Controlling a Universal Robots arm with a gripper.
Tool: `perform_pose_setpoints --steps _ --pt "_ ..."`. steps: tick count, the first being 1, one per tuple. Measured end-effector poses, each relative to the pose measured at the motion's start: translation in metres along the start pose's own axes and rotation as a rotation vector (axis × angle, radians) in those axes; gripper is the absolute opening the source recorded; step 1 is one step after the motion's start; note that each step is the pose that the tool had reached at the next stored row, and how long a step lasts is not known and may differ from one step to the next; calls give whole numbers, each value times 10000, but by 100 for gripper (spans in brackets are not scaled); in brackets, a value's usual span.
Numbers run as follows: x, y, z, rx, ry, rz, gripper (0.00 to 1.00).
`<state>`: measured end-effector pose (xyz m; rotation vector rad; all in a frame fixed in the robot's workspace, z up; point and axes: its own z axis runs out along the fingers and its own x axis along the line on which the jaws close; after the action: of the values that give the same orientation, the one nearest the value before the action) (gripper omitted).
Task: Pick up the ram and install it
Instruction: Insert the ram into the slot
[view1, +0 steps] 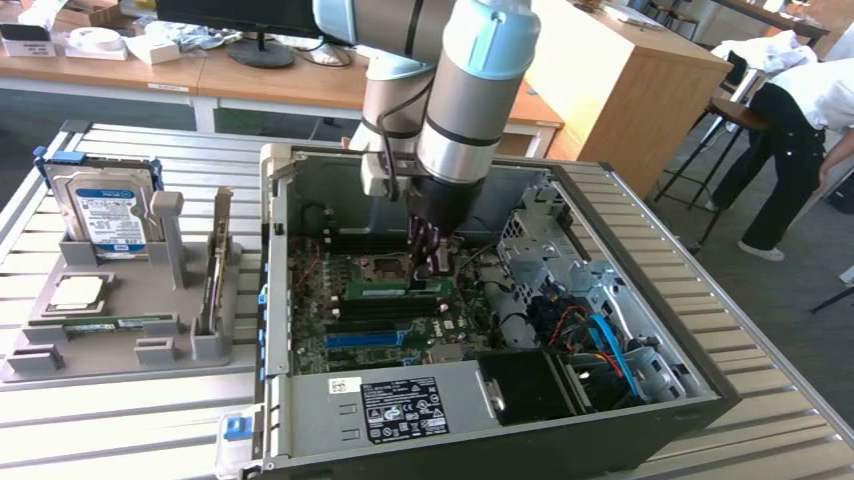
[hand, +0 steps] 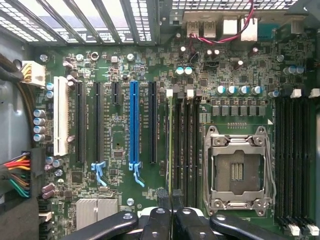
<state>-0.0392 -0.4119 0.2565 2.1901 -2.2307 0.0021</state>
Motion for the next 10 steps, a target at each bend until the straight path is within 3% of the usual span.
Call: perform_pose_setpoints --steps 10 --pt "0 11 44 2 0 4 11"
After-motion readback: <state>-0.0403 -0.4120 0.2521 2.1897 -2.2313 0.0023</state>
